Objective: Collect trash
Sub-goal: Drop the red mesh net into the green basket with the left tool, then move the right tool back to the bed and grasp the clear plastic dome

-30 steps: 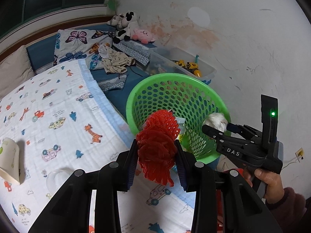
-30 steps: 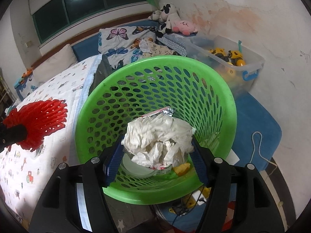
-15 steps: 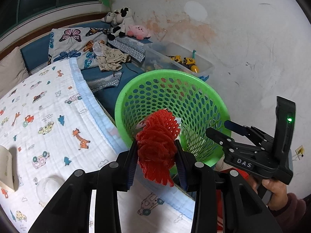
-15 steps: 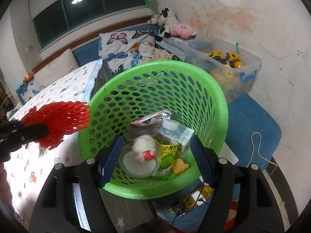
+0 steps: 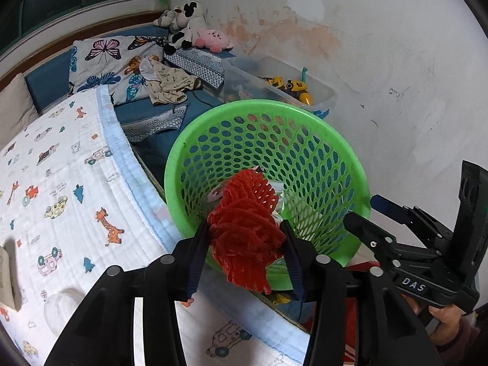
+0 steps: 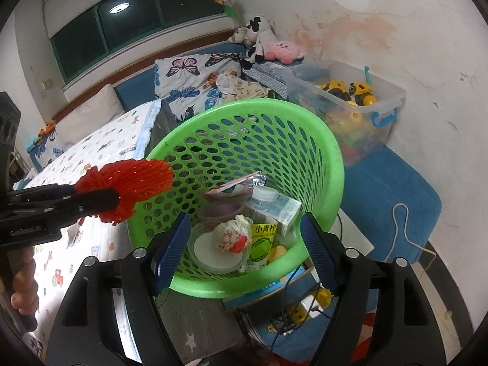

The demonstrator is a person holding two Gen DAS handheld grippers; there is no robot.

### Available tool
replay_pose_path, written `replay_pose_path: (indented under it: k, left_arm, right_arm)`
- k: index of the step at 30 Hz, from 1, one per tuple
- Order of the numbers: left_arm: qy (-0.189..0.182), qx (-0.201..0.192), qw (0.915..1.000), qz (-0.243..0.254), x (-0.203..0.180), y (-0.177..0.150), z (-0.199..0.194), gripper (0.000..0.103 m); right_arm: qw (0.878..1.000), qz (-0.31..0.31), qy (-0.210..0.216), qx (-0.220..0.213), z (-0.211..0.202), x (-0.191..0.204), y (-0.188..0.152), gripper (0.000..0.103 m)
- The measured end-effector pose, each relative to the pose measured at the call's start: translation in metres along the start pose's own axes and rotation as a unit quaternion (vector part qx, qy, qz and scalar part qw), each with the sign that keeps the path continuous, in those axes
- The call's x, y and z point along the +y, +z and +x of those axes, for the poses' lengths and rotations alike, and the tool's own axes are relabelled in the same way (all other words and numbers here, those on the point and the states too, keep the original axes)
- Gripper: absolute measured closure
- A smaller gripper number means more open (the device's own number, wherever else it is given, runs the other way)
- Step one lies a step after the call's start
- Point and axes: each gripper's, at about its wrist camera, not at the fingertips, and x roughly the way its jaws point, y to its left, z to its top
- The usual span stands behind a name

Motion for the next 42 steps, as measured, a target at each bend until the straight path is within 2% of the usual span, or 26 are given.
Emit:
replay_pose_path:
  k: [6,14,18,25,32,42]
  left_arm:
    - [-0.004,-0.001,1.0,-0.004,0.001,-0.004,-0.001,0.042]
    - [-0.002,-0.011,0.9998,-0.016,0.011,-0.011,-0.016,0.042]
    - [0.001,-0.021,0.9994,-0.027,0.021,-0.019,-0.03,0.042]
    - [0.017,-0.039,0.9979,-0.048,0.045,-0.038,-0.059,0.041]
    - [0.055,-0.057,0.9945,-0.068,0.079,-0.063,-0.088,0.038]
    - [0.117,-0.08,0.9823,-0.123,0.141,-0.097,-0.129,0.024]
  right_arm:
    - [1.0,0.004,0.002,0.003,0.001,0.001,-0.002,0.029]
    - [1.0,-0.002,0.01,-0.001,-0.006,0.012,-0.004,0.029]
    - [1.0,-0.004,0.013,-0.005,-0.01,0.022,-0.007,0.022]
    - [1.0,-0.011,0.028,-0.001,-0.012,0.043,-0.013,0.021]
    - [0.998,-0.026,0.056,0.003,-0.012,0.074,-0.02,0.017]
    - [0.992,-0.066,0.103,0.012,-0.007,0.133,-0.029,0.012]
